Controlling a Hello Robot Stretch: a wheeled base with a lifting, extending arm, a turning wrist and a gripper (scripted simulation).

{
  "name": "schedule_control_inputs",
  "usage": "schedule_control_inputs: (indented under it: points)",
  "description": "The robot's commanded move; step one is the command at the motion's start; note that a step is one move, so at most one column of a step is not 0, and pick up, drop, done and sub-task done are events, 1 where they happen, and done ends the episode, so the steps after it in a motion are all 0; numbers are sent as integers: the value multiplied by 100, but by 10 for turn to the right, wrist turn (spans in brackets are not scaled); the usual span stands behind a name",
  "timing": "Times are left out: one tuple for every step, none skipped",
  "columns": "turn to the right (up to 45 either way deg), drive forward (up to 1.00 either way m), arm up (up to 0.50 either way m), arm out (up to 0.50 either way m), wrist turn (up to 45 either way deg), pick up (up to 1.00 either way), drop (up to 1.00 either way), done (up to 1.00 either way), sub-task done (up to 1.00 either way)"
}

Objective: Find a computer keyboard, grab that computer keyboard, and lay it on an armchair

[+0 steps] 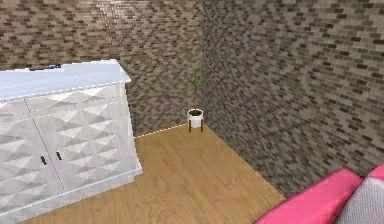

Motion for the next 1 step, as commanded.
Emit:
schedule_control_inputs:
  points:
    - [0, 0, 0, 2, 0, 0, 0, 0, 0]
